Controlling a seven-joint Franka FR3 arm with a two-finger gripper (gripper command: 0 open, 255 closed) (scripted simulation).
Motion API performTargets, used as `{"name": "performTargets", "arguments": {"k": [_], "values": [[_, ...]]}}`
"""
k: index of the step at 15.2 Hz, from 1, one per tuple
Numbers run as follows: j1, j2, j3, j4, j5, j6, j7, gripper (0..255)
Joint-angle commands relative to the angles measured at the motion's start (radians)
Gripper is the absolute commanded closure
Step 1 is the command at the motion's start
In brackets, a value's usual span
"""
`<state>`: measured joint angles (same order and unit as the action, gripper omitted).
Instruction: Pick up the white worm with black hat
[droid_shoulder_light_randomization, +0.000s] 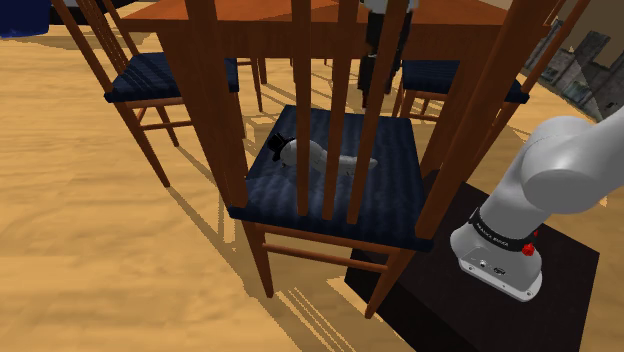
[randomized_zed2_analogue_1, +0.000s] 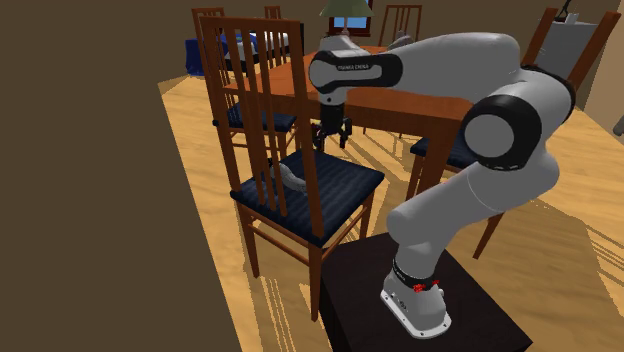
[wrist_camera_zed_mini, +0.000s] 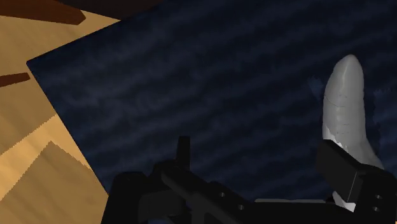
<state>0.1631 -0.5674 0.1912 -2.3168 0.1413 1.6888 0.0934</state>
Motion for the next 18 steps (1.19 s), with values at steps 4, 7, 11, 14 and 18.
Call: {"name": "performTargets", "arguments": {"k": [4,7,11,14,18], "values": [[0.046,0.108,0.061,0.038,0.067,0.066,0.032,0],[0.072,0.18,0.097,0.068,0.1,0.107,0.05,0],[0.102,0.27,0.141,0.113,0.132,0.153,0.071,0],[0.103,0.279,0.145,0.081,0.134,0.194,0.066,0],[0.105,0.293,0.151,0.04,0.137,0.248,0.059,0]]}}
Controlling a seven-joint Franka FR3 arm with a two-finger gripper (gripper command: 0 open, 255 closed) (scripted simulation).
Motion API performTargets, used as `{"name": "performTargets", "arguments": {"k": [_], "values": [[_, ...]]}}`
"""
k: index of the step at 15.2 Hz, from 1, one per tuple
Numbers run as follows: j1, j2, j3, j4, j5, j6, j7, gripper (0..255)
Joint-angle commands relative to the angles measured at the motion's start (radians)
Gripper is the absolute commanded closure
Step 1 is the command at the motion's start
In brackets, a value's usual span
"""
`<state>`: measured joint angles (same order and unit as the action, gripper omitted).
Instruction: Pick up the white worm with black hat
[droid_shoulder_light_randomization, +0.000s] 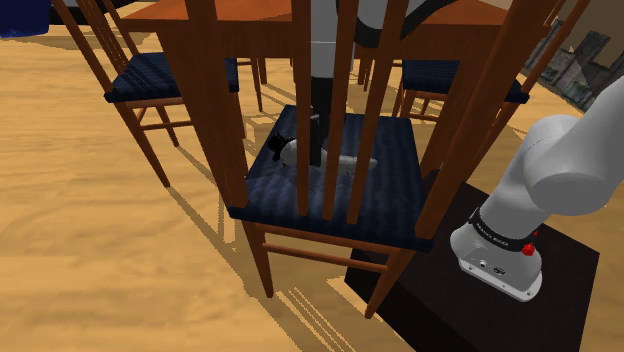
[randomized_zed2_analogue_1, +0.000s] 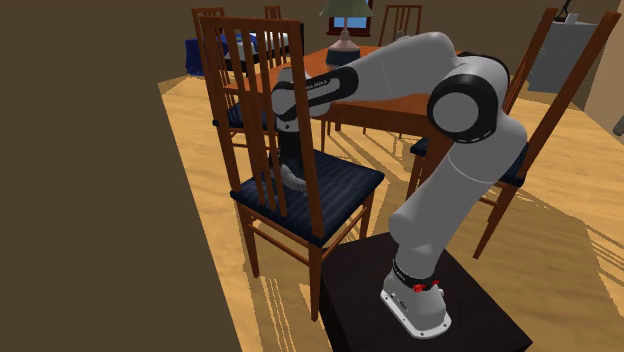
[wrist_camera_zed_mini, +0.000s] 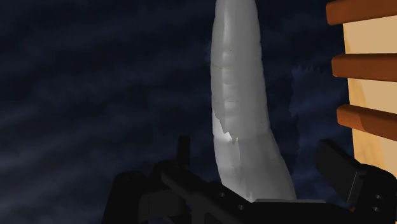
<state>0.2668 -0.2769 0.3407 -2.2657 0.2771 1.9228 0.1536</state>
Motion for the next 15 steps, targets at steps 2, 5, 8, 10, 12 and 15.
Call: {"name": "performTargets", "arguments": {"k": [2,5,8,10,12,15], "values": [[0.001,0.005,0.003,-0.017,0.002,0.022,-0.002,0],[0.001,0.006,0.003,-0.017,0.001,0.023,-0.002,255],[0.001,0.006,0.003,-0.016,0.001,0.023,-0.002,255],[0.001,0.006,0.003,-0.016,0.001,0.023,-0.002,255],[0.001,0.005,0.003,-0.017,0.002,0.022,-0.002,255],[0.0,-0.007,-0.002,0.013,0.0,-0.019,0.003,255]]}}
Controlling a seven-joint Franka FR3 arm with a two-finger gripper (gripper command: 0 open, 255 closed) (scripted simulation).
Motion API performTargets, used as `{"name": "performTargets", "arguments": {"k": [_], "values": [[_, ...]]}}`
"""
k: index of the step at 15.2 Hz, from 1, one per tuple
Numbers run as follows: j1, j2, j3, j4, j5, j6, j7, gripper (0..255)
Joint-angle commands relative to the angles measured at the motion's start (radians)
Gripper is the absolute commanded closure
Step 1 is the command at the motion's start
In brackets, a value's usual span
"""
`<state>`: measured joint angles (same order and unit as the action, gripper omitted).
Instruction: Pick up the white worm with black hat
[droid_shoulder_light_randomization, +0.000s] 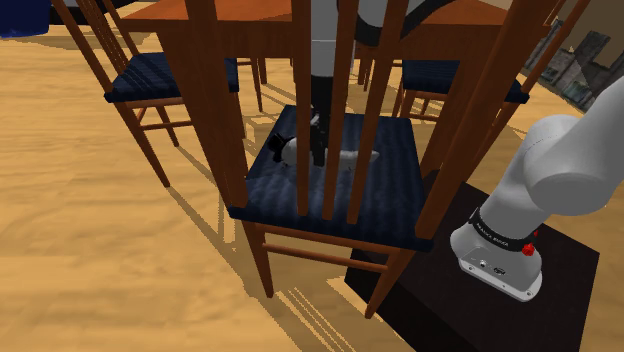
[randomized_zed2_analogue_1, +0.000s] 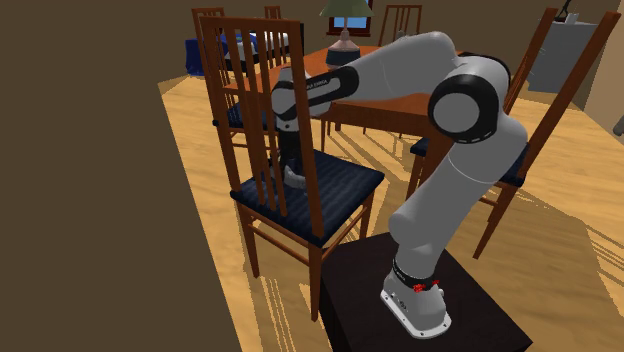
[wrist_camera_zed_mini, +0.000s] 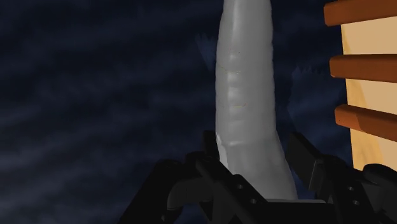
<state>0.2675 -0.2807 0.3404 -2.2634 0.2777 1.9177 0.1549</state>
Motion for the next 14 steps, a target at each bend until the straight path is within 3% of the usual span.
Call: {"name": "performTargets", "arguments": {"k": [1,14], "values": [[-0.001,-0.006,-0.003,0.021,-0.002,-0.027,0.003,255],[-0.006,-0.029,-0.018,0.15,-0.011,-0.177,0.024,255]]}}
